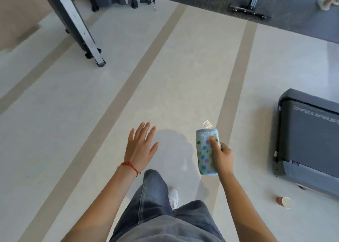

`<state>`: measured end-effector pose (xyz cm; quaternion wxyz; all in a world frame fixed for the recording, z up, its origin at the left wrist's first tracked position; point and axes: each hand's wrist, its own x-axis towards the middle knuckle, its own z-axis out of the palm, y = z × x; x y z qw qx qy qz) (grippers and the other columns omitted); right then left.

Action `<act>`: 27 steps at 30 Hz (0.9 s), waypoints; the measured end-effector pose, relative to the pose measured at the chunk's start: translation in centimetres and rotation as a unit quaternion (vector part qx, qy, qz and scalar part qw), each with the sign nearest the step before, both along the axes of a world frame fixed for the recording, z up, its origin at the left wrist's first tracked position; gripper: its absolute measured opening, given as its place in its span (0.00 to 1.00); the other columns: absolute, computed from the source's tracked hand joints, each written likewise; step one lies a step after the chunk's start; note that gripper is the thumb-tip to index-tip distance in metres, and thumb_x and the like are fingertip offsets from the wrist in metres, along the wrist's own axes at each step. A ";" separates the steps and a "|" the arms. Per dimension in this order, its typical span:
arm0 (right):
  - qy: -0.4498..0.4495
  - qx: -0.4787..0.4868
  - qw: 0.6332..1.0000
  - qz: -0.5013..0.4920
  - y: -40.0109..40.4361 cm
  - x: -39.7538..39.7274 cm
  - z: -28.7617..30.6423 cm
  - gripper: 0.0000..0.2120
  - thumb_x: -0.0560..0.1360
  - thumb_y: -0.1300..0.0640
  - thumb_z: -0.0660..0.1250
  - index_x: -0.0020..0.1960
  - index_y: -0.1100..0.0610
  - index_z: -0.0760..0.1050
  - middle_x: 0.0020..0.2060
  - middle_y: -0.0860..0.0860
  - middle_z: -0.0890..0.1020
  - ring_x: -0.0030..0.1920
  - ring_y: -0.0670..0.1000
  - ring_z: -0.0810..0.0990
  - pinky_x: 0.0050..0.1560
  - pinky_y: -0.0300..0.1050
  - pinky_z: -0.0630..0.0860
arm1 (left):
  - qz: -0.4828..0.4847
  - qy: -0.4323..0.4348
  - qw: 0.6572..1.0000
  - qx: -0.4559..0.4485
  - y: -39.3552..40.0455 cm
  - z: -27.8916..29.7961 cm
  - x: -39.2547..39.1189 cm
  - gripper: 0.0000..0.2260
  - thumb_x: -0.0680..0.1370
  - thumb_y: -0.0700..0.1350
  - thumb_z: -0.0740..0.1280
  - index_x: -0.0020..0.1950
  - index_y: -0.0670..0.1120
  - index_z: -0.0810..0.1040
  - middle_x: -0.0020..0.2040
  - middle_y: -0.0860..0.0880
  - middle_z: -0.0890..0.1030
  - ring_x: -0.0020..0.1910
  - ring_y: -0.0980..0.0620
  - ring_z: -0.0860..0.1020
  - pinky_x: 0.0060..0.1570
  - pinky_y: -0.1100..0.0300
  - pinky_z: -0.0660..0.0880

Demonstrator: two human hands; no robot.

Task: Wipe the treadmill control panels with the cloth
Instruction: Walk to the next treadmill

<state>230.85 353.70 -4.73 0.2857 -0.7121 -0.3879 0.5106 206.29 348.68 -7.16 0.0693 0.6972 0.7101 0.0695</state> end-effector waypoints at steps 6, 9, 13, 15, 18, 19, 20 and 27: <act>-0.008 -0.008 0.998 -0.067 9.0 -1.1 -1.0 0.15 0.76 0.46 0.62 0.44 0.58 0.76 0.35 0.51 0.81 0.35 0.49 0.80 0.30 0.39 0.72 | -0.070 -0.007 0.997 0.014 13.0 -0.5 -1.1 0.23 0.75 0.52 0.55 0.61 0.39 0.77 0.62 0.39 0.76 0.61 0.39 0.74 0.56 0.40 0.70; -0.005 -0.005 0.994 -0.106 13.9 -1.9 -0.9 0.15 0.76 0.46 0.62 0.40 0.58 0.74 0.33 0.53 0.80 0.32 0.50 0.79 0.29 0.39 0.72 | -0.105 -0.010 0.994 0.012 19.4 -0.6 -1.9 0.23 0.76 0.52 0.54 0.62 0.40 0.76 0.63 0.39 0.76 0.62 0.40 0.73 0.56 0.40 0.70; -0.009 -0.003 0.988 -0.152 19.6 -2.6 -0.4 0.15 0.76 0.47 0.62 0.37 0.56 0.73 0.33 0.53 0.80 0.32 0.50 0.80 0.28 0.39 0.72 | -0.150 -0.009 0.988 0.023 26.9 0.2 -2.5 0.23 0.76 0.52 0.54 0.62 0.40 0.76 0.63 0.40 0.76 0.63 0.40 0.73 0.57 0.40 0.70; -0.017 -0.003 0.985 -0.169 22.1 -2.8 -0.3 0.15 0.76 0.46 0.62 0.37 0.56 0.73 0.33 0.53 0.80 0.32 0.51 0.80 0.29 0.40 0.73 | -0.170 -0.009 0.985 0.031 30.3 0.5 -2.4 0.23 0.76 0.52 0.54 0.62 0.39 0.76 0.62 0.39 0.76 0.62 0.40 0.73 0.57 0.40 0.70; -0.016 -0.013 0.981 -0.191 25.4 -2.6 -0.7 0.15 0.75 0.45 0.62 0.37 0.55 0.73 0.33 0.54 0.80 0.34 0.53 0.81 0.32 0.42 0.76 | -0.195 -0.011 0.980 0.037 34.8 0.4 -1.8 0.23 0.76 0.52 0.54 0.62 0.39 0.76 0.62 0.39 0.76 0.63 0.40 0.73 0.57 0.41 0.70; -0.014 -0.017 0.980 -0.197 26.4 -2.4 -0.9 0.15 0.75 0.45 0.63 0.37 0.55 0.73 0.34 0.55 0.81 0.34 0.54 0.81 0.34 0.45 0.78 | -0.202 -0.014 0.978 0.038 36.2 0.2 -1.4 0.23 0.76 0.52 0.54 0.62 0.40 0.76 0.63 0.39 0.75 0.63 0.40 0.72 0.57 0.41 0.70; -0.013 -0.022 0.979 -0.203 27.5 -2.2 -1.2 0.15 0.74 0.44 0.63 0.37 0.55 0.74 0.35 0.56 0.82 0.35 0.55 0.82 0.37 0.48 0.79 | -0.210 -0.018 0.977 0.038 37.7 0.1 -1.0 0.23 0.76 0.52 0.55 0.62 0.40 0.76 0.63 0.39 0.75 0.63 0.41 0.72 0.57 0.41 0.70; -0.009 -0.016 0.968 -0.249 36.2 1.7 -1.9 0.13 0.74 0.44 0.63 0.38 0.53 0.74 0.35 0.54 0.81 0.36 0.55 0.82 0.39 0.49 0.79 | -0.263 -0.020 0.964 0.046 48.6 -0.8 3.8 0.23 0.76 0.52 0.55 0.61 0.39 0.76 0.62 0.39 0.76 0.63 0.40 0.72 0.57 0.40 0.70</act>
